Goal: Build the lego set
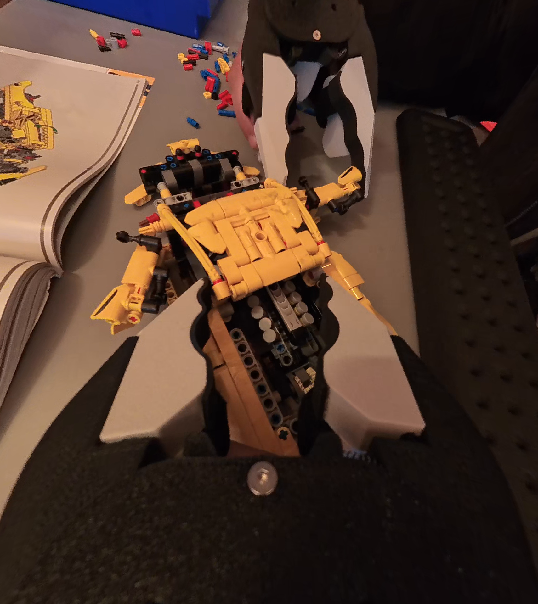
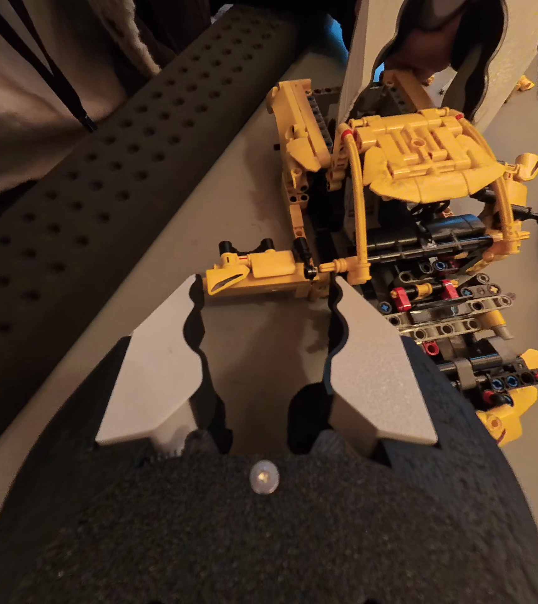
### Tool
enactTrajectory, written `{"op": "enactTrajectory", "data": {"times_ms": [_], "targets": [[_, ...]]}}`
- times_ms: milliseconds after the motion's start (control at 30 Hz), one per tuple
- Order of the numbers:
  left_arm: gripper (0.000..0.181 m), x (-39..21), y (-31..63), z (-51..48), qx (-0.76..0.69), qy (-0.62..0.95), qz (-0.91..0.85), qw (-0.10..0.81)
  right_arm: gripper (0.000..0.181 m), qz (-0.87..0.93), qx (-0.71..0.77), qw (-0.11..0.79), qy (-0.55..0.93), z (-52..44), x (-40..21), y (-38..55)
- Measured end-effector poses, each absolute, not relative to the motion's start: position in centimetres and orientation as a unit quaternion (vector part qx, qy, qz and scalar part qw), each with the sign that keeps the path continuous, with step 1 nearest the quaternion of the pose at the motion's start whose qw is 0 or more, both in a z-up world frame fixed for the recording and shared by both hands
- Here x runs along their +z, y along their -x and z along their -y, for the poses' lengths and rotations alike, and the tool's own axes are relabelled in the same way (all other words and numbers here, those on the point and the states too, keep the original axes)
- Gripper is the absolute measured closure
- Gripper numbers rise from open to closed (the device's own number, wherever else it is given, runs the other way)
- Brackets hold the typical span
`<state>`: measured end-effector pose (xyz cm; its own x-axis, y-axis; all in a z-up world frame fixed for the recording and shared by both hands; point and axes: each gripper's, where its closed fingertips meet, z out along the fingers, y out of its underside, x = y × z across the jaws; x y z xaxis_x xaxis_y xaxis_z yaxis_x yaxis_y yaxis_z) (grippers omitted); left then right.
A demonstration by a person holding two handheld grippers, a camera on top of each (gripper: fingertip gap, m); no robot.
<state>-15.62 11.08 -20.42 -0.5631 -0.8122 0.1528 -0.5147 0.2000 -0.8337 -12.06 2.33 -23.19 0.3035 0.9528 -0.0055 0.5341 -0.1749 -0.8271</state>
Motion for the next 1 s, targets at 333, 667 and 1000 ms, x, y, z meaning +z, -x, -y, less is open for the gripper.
{"op": "enactTrajectory", "data": {"times_ms": [333, 667, 1000], "targets": [[0.115, -20.46, 15.53, -10.99, -0.454, 0.439, -0.758, 0.164, 0.107, 0.521, 0.293, 0.369, 0.712, -2.26, -23.22, 11.96], [0.114, -20.51, 15.51, -10.92, -0.453, 0.442, -0.757, 0.164, 0.11, 0.536, 0.274, 0.374, 0.705, -2.41, -23.34, 11.8], [0.114, -20.51, 15.53, -10.88, -0.452, 0.441, -0.758, 0.163, 0.11, 0.503, 0.303, 0.367, 0.722, -2.49, -23.01, 11.97]]}}
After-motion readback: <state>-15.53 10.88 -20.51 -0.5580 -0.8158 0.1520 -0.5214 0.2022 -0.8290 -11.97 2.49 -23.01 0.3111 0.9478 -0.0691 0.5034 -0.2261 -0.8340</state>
